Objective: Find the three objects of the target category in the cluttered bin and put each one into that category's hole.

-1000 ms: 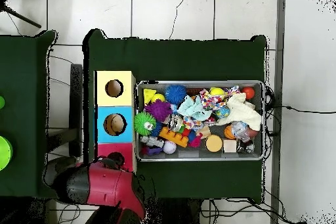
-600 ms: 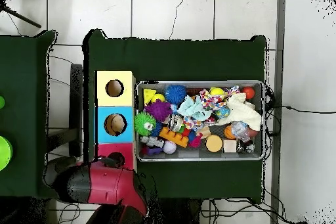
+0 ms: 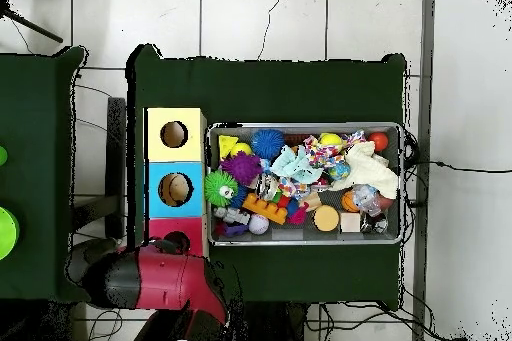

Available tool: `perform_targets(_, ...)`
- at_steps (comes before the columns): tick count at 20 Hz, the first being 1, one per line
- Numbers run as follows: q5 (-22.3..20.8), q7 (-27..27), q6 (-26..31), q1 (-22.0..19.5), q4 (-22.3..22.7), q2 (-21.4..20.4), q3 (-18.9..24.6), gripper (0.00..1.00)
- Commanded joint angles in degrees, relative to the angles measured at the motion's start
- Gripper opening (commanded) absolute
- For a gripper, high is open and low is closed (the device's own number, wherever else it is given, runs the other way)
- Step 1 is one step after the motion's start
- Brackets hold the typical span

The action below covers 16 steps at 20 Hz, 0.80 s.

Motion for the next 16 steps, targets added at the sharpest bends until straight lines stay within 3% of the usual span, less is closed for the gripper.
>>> perform_targets(1, -4.45, 0.92, 2.82, -5.52, 1.76, -7.25, -0.92, 1.0)
perform_targets(3, -4.31, -0.02, 1.95, -6.94, 2.41, -7.83, 0.86, 1.0)
perform_targets(6, -1.92, 5.56, 0.88, -5.69, 3.36, -6.03, 1.61, 1.0)
perform_targets(12, 7.75, 19.61, -8.73, -0.25, 6.27, 1.34, 5.91, 1.0)
perform_targets(14, 12.17, 21.69, -9.49, -0.37, 8.0, 1.8, 8.77, 1.0)
perform_targets(16, 15.11, 20.96, -13.86, -2.45, 10.15, 2.71, 13.0, 1.0)
